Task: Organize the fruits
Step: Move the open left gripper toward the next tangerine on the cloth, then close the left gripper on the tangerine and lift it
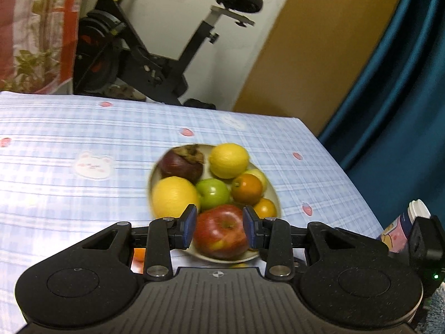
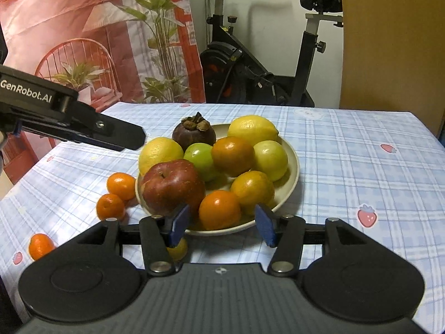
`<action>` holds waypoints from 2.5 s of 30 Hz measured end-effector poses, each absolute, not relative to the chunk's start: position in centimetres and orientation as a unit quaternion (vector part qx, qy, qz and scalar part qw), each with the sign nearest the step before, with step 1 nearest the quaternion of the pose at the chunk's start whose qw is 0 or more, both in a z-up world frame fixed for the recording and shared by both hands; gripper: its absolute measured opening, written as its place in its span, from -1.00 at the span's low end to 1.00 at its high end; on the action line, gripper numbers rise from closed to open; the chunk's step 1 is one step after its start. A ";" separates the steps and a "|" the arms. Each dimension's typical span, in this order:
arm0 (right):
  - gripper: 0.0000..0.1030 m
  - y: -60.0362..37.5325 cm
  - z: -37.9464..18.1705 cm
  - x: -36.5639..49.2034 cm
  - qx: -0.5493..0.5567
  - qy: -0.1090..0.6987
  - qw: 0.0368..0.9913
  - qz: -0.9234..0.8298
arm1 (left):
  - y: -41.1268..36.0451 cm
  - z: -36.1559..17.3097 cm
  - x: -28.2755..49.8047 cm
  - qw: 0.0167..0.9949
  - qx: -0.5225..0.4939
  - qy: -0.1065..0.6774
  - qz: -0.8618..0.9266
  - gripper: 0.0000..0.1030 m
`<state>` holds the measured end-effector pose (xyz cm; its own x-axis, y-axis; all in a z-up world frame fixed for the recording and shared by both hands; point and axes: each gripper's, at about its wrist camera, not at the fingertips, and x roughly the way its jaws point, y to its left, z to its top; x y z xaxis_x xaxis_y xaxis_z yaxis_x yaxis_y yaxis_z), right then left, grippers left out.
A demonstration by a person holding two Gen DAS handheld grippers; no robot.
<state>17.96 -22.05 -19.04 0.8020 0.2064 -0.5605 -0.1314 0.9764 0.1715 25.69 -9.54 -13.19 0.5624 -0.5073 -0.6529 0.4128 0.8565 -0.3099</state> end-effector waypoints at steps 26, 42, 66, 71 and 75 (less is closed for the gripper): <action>0.08 -14.4 -19.3 17.6 0.029 0.305 0.931 0.197 | 0.6 -13.7 23.8 0.901 -0.120 0.387 -0.158 -0.25; 0.03 -12.2 -19.5 19.8 0.010 0.318 0.922 0.220 | -2.6 -17.2 29.2 0.878 -0.112 0.417 -0.208 -0.13; 0.03 -14.1 -20.2 18.4 0.038 0.336 0.922 0.187 | -5.0 -20.9 30.0 0.852 -0.099 0.458 -0.233 -0.16; 0.03 -13.2 -20.1 19.0 0.027 0.336 0.920 0.198 | -4.8 -20.7 29.6 0.849 -0.097 0.460 -0.241 -0.23; 0.03 -12.1 -20.2 20.2 0.012 0.335 0.919 0.209 | -4.2 -20.4 29.4 0.849 -0.099 0.459 -0.242 -0.23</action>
<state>20.21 -12.10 -20.15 0.6884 0.3921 -0.6102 -0.3760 0.9124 0.1620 29.37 -4.21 -20.41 0.4620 -0.5016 -0.7314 0.3190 0.8635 -0.3907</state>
